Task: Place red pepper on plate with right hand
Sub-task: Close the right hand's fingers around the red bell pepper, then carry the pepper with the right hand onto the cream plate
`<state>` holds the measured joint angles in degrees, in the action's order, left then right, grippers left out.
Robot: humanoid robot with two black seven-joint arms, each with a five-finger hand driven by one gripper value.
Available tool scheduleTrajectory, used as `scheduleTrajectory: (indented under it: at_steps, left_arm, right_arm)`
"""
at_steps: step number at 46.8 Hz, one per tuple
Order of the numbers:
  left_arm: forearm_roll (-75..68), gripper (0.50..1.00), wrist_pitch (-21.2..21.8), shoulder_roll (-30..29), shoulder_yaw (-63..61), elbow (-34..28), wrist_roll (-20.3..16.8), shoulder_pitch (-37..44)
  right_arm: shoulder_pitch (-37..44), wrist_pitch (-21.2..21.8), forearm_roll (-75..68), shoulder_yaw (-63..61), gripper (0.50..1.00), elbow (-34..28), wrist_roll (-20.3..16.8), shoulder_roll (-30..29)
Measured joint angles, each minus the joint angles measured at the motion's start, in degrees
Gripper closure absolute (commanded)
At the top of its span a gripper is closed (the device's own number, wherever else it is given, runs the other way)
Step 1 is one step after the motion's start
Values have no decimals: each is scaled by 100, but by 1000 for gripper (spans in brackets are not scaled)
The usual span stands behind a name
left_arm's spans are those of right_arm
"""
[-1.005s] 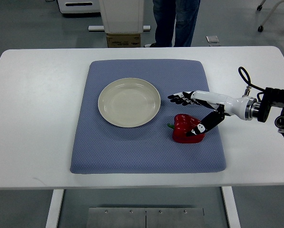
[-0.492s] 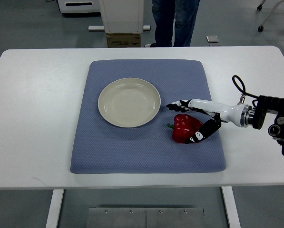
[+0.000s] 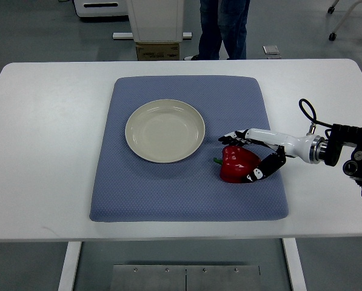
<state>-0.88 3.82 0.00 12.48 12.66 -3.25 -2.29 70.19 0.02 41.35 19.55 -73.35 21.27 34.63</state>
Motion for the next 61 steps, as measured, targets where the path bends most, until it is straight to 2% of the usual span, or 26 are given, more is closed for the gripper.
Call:
scheduleTrajectory:
  at_steps: [14, 18, 21, 27, 39, 50, 61]
  left_arm:
    - [0, 500, -1, 0, 0, 0, 0, 0]
    - [0, 500, -2, 0, 0, 0, 0, 0]
    - [0, 500, -2, 0, 0, 0, 0, 0]
    - [0, 500, -2, 0, 0, 0, 0, 0]
    - [0, 500, 0, 0, 0, 0, 0, 0]
    - [0, 500, 3, 0, 0, 0, 0, -1]
    - [0, 500, 1, 0, 0, 0, 0, 0]
  right_arm:
    - [-46, 6, 5, 79, 634, 32, 29, 0]
    - [-57, 6, 5, 79, 682, 32, 97, 0]
    - [-58, 6, 6, 79, 764, 32, 113, 0]
    - [-58, 6, 12, 81, 1000, 28, 122, 0]
    - [-35, 6, 13, 83, 1000, 24, 58, 0]
    - [177, 11, -12, -167, 1000, 51, -343, -33]
    - [271, 16, -21, -663, 1000, 252, -833, -587]
